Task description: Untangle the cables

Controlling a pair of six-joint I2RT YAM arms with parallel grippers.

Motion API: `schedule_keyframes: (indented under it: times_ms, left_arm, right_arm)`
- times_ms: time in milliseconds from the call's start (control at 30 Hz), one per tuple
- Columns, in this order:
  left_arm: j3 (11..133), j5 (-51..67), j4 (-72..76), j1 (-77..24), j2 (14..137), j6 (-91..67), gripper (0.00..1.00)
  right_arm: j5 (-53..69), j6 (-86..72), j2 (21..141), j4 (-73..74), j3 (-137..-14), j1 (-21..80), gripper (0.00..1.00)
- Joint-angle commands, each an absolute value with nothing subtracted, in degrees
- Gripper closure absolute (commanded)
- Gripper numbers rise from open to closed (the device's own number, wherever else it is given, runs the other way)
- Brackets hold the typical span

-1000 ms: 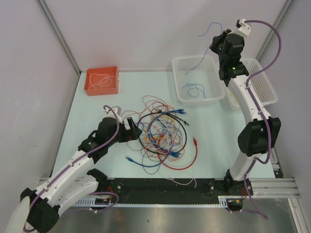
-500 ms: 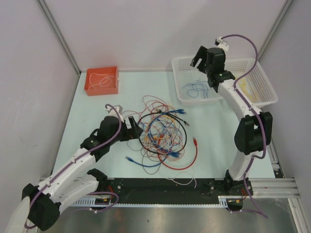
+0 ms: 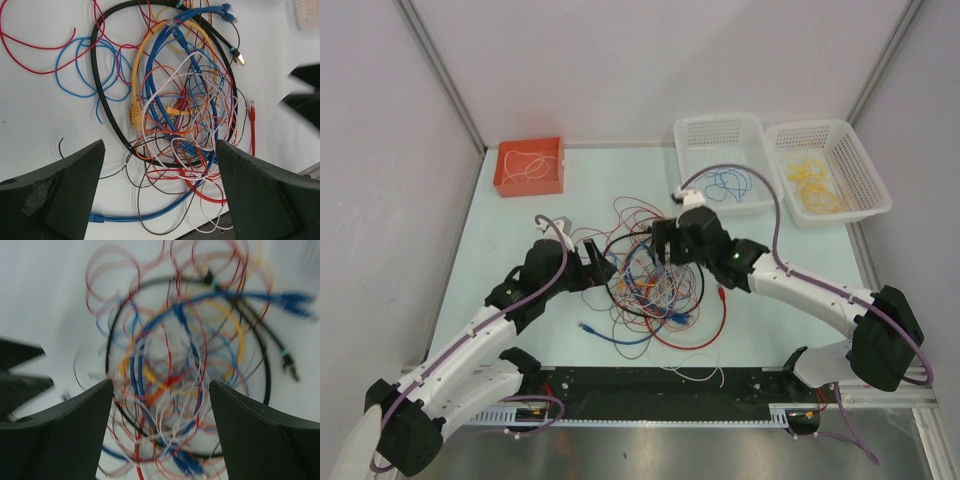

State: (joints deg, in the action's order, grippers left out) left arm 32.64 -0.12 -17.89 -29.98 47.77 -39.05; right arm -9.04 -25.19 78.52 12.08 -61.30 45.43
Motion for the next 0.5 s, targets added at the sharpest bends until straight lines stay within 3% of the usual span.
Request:
schedule_keyframes:
  times_ms: [0,167,467]
  left_arm:
    - [31.7,3.7,-15.2,-29.9,48.7,-40.0,0.03]
    - [33.3,2.4,-16.7,-35.0,58.1,-37.4,0.02]
    - [34.1,1.6,-6.0,-43.1,71.7,-41.1,0.00]
  right_arm:
    - [-12.7,-27.4,76.3,14.2,-53.5,51.5,0.18]
    - [-14.6,-30.7,72.3,14.2,-48.9,54.1,0.17]
    - [-19.1,-32.1,61.2,19.3,-47.4,54.6,0.18]
